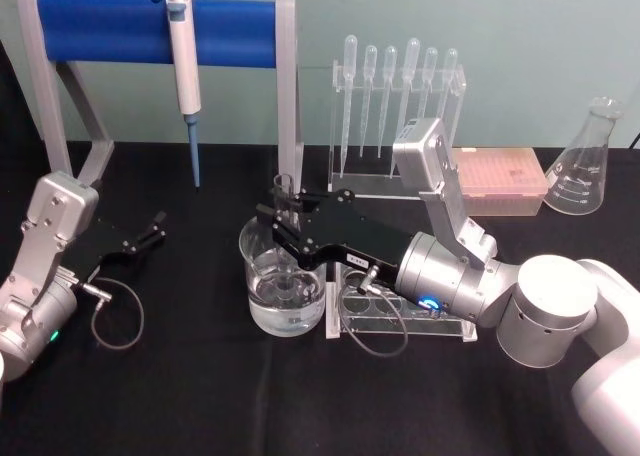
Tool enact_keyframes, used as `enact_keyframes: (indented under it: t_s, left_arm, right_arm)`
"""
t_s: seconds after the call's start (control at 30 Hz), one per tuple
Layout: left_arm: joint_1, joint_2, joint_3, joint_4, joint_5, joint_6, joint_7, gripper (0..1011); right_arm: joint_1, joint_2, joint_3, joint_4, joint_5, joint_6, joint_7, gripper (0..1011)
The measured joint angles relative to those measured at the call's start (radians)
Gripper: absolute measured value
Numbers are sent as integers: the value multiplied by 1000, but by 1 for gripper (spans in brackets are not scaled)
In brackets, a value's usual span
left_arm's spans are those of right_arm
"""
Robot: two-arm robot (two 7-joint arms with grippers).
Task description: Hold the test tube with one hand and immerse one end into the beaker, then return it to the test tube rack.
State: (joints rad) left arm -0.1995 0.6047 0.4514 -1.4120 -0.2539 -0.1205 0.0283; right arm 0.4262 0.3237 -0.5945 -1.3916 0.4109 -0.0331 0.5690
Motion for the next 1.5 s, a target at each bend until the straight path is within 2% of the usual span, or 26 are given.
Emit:
enact_keyframes:
  t_s: [1.5]
  left_arm:
    - [0,0,0,0,0,0,0,1000]
  right_arm:
    - [0,0,0,0,0,0,0,225]
